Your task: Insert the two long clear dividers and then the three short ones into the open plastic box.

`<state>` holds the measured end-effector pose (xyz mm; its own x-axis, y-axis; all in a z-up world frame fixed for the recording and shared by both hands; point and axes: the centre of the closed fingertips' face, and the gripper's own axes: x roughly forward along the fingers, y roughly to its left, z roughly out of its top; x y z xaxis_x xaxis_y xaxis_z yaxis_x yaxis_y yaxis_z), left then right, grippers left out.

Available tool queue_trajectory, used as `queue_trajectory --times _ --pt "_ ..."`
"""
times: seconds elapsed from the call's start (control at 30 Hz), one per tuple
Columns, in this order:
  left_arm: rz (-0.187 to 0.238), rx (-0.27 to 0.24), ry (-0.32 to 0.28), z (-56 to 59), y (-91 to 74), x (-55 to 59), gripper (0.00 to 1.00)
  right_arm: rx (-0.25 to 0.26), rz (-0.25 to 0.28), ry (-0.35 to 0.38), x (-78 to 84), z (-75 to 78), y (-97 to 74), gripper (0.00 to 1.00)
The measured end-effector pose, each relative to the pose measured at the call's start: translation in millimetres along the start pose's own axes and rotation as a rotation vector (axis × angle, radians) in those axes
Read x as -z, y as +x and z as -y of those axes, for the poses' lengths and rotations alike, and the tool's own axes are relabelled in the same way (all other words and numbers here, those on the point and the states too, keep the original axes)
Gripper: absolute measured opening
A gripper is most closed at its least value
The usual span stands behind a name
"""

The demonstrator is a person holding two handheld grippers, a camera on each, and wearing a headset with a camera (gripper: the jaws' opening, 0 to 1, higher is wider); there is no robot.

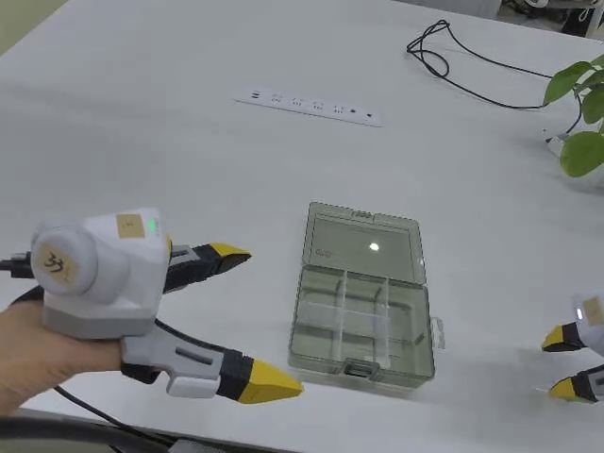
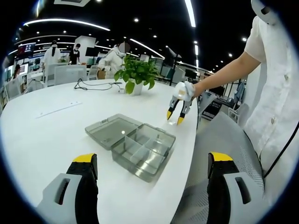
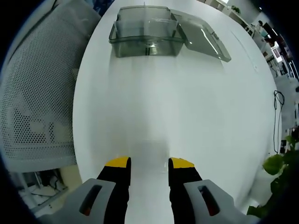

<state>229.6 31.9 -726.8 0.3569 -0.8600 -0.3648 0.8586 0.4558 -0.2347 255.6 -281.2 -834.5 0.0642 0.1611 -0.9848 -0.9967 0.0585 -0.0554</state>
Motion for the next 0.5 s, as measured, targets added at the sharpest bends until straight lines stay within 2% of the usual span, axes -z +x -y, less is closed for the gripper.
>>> queue_trajectory --times 0.17,0.5 --pt "0.011 -0.005 -0.012 -0.9 0.4 -5.3 1.00 0.033 0.025 -0.007 -11.7 1.8 -12.9 0.33" --pt "0.025 -0.020 -0.058 -1.7 6.9 -18.2 0.95 0.155 0.122 -0.060 -70.1 10.4 -57.9 0.33"
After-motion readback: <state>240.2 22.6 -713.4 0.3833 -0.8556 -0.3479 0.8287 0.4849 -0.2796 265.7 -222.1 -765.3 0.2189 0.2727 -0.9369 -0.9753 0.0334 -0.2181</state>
